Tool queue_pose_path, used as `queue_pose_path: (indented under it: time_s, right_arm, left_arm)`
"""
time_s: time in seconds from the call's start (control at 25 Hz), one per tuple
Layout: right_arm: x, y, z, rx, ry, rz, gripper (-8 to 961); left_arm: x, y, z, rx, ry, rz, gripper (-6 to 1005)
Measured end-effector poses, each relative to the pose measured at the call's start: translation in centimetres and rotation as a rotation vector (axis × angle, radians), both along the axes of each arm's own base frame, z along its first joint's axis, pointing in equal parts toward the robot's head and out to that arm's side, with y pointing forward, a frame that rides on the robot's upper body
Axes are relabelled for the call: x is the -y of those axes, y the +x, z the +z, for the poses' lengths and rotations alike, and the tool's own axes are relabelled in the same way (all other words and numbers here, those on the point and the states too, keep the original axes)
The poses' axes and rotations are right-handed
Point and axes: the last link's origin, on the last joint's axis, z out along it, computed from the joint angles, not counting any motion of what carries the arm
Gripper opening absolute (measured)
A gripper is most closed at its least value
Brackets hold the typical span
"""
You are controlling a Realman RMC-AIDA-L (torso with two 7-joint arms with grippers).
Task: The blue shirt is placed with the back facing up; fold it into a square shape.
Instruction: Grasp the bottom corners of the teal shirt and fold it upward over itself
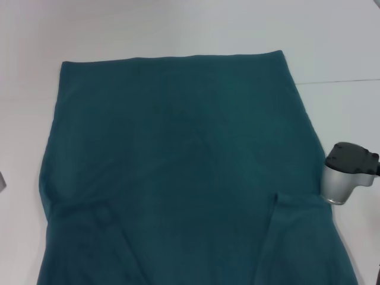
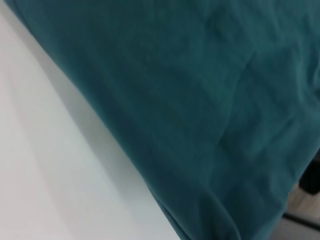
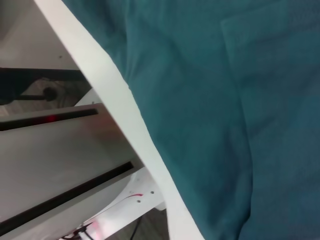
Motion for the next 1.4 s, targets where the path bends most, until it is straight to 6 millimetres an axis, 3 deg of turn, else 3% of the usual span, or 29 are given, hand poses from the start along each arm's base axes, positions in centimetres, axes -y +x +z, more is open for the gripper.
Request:
queue_pose_path:
  time_s: [0.36,0.92,1.16,1.4]
  right_arm:
    - [1.3,-0.3,0.6,-0.055,-0.03,-0.048,55]
    - [1.1,-0.7,0.4,-0.086,0.004,-0.02,56]
    - [0.3,-1.0,1.0,-0.152,0.036,0.004,55]
    - [-0.7,-1.2,2.5,-0.246,0.109,0.038,55]
  left_arm:
    - [1.0,-0.1,-1.0,-0.017,-0.078,-0.018,27]
    - [1.8,-0.7,-1.4,0.105,-0.022,0.015,27]
    - [1.2,0.3,-1.4,0.243,0.056,0.015,27]
    - [-0.3,1.1,0.2,0.408,0.198,0.012,27]
